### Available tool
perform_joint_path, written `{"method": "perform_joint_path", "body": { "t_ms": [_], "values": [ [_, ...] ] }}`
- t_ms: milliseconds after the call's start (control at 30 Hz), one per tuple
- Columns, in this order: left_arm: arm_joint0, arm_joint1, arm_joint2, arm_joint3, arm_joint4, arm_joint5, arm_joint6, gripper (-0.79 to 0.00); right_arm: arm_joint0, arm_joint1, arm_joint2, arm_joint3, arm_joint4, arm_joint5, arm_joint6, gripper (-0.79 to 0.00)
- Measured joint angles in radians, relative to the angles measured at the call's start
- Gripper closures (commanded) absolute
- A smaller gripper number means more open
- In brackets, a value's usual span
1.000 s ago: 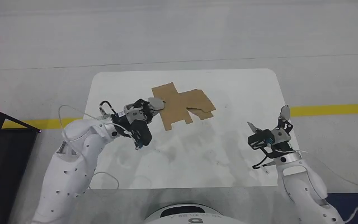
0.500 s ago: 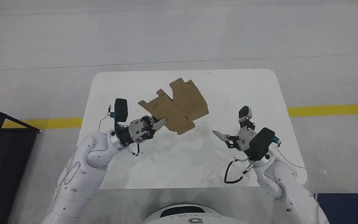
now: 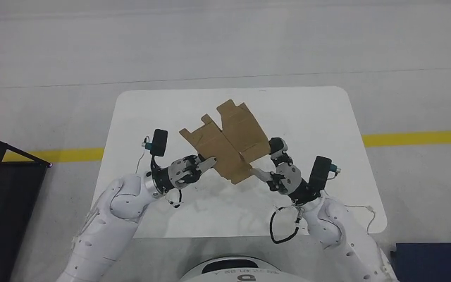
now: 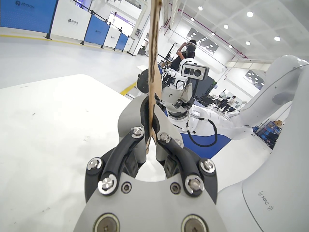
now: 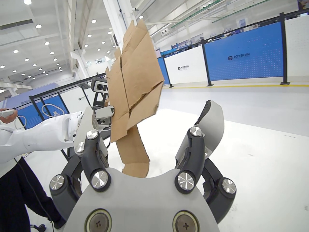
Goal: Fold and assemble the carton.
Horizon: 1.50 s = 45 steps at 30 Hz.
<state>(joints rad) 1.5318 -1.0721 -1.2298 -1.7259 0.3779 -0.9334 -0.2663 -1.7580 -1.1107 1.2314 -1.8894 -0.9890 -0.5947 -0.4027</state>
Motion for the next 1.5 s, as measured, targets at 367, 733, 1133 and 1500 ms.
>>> {"method": "perform_joint_path", "body": {
  "t_ms": [367, 733, 1133, 1500],
  "values": [
    [0.038, 0.004, -0.012, -0.008, 0.029, -0.031, 0.025, 0.000, 0.038, -0.009, -0.033, 0.048, 0.069, -0.029, 0.025, 0.000],
    [0.078, 0.010, -0.111, -0.005, 0.064, 0.070, 0.121, -0.785, 0.051, -0.014, -0.020, 0.055, 0.108, -0.009, 0.022, 0.000],
    [0.115, -0.001, -0.165, -0.079, 0.379, 0.216, 0.320, -0.785, 0.013, -0.013, 0.097, -0.022, 0.036, 0.289, 0.085, 0.000],
    [0.038, -0.027, -0.002, -0.018, 0.524, 0.202, 0.388, -0.785, 0.033, -0.020, 0.066, -0.024, 0.063, 0.283, 0.126, 0.000]
  ]
}}
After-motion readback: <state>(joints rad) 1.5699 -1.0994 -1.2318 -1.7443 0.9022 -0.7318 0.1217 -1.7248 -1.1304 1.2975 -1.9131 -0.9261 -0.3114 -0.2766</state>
